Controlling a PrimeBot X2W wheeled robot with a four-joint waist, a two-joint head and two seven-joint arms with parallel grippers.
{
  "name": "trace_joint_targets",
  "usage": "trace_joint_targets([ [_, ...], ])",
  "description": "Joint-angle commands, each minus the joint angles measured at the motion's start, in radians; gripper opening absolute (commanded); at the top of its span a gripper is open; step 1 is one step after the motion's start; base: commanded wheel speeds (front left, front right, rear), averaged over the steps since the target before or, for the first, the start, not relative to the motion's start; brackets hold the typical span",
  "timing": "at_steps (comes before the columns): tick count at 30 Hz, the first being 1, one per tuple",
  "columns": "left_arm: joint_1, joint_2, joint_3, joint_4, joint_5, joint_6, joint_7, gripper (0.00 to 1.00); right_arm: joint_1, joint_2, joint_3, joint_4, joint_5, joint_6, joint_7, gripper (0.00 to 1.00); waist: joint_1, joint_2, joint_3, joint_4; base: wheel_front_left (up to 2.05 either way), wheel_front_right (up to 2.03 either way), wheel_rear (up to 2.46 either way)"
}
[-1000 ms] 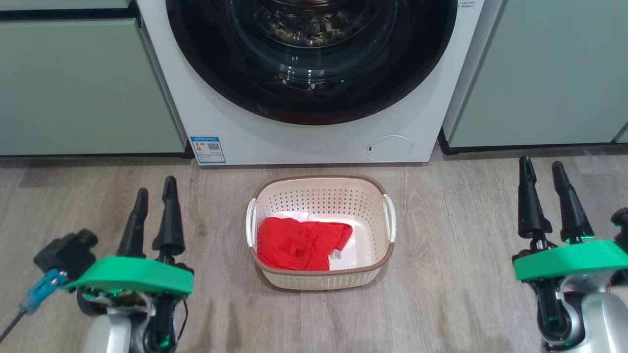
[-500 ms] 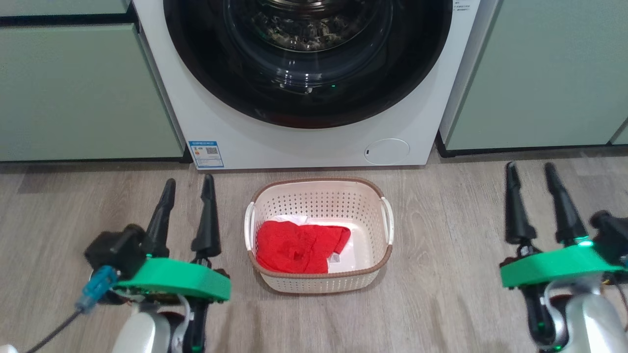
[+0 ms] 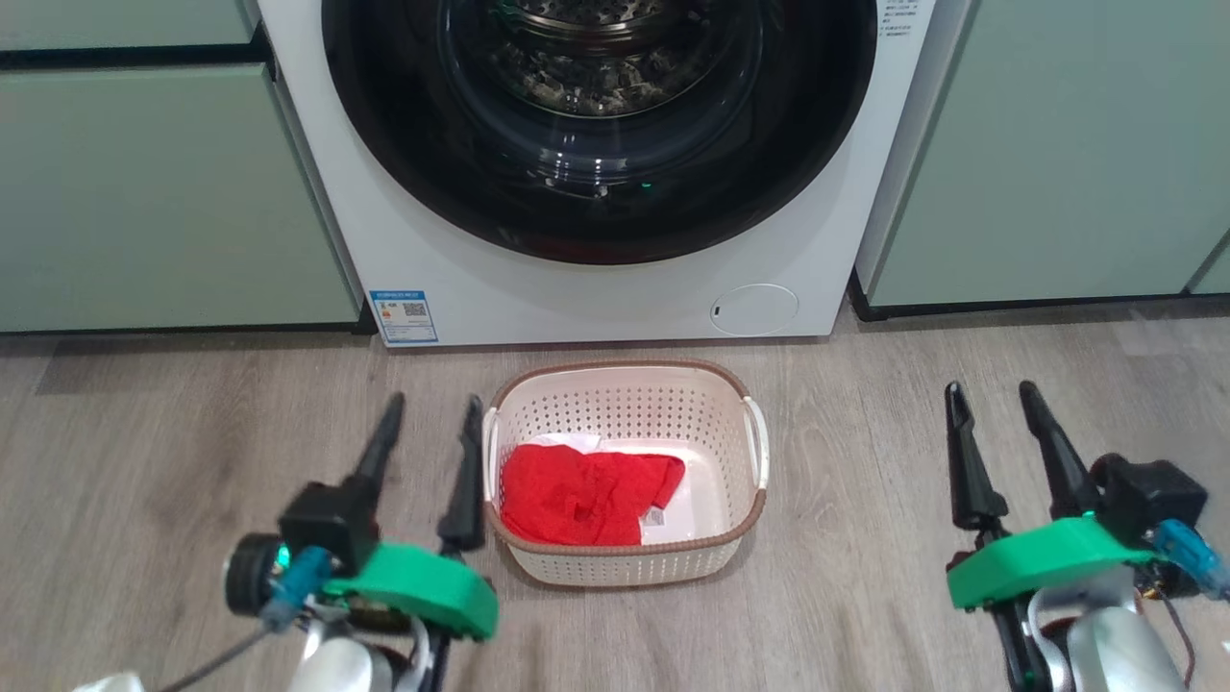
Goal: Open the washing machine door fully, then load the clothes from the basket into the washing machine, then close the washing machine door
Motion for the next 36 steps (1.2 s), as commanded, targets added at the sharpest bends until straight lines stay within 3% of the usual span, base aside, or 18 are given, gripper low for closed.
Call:
trace_joint_targets([
  [1,-0.024,0.009,0.016,-0.023,0.03,-0.005,-0.014,1.0,-0.031,-0.013,0.026,-0.024,-0.024,0.0,-0.014,1.0,0.0,0.0,-0.001,-0.001,0.0,0.0,0.0],
  [5,-0.024,0.009,0.002,0.022,0.068,-0.03,-0.026,1.0,-0.038,-0.013,0.036,0.013,-0.049,0.0,-0.026,1.0,0.0,0.0,-0.004,-0.004,0.0,0.0,0.0],
  [16,-0.029,0.007,-0.009,0.066,0.19,-0.013,-0.058,1.0,-0.06,-0.014,0.065,0.093,-0.172,0.0,-0.059,1.0,0.0,0.0,-0.01,-0.011,0.0,0.0,0.0],
  [36,-0.031,0.007,0.016,0.138,0.067,0.02,-0.058,1.0,-0.068,-0.014,0.072,0.135,-0.129,0.0,-0.059,1.0,0.0,0.0,-0.009,-0.009,0.0,0.0,0.0],
])
